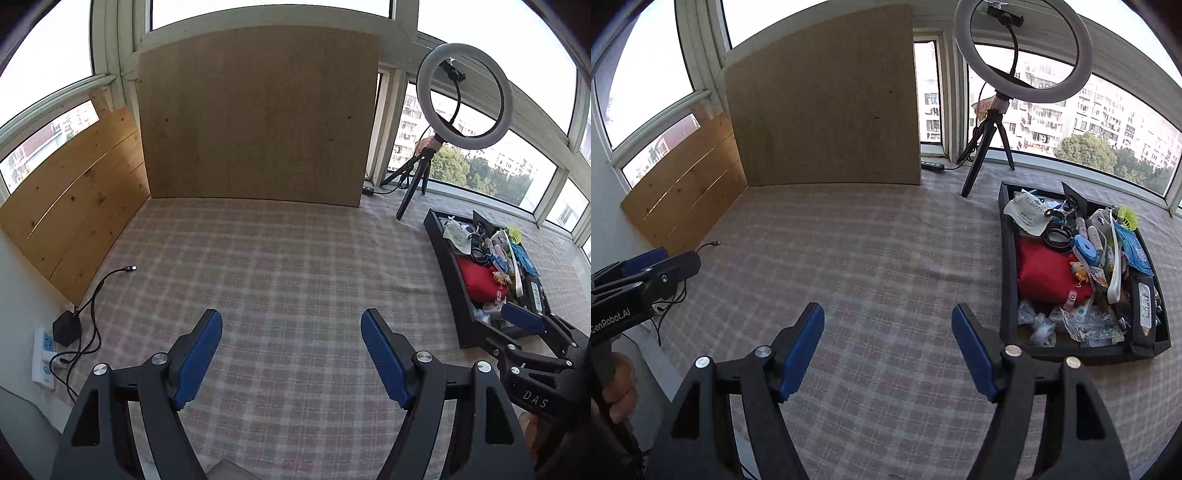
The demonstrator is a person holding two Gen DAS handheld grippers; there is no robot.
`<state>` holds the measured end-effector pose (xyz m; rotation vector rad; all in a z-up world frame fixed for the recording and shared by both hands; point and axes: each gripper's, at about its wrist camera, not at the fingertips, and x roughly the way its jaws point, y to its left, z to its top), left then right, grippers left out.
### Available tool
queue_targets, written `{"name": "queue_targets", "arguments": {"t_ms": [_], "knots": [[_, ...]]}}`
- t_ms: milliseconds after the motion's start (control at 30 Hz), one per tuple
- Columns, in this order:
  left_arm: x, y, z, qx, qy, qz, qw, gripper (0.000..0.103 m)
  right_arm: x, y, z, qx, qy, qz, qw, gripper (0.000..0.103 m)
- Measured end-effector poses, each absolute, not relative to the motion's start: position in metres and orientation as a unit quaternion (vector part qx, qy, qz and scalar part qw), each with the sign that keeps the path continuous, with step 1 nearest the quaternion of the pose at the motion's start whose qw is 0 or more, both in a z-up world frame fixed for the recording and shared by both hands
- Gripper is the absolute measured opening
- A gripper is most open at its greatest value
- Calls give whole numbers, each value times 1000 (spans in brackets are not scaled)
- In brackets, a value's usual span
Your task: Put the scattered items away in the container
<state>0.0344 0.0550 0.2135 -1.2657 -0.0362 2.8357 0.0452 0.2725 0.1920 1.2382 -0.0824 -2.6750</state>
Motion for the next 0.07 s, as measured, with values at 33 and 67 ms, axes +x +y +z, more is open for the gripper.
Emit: {"name": "queue_targets", "arguments": {"t_ms": [33,67], "knots": [[34,54,213,-406,-12,914,15,76,44,272,191,419,-28,-902,97,71],[33,53,212,-407,-14,913,15,76,42,272,190,421,-28,-901,97,71]]}}
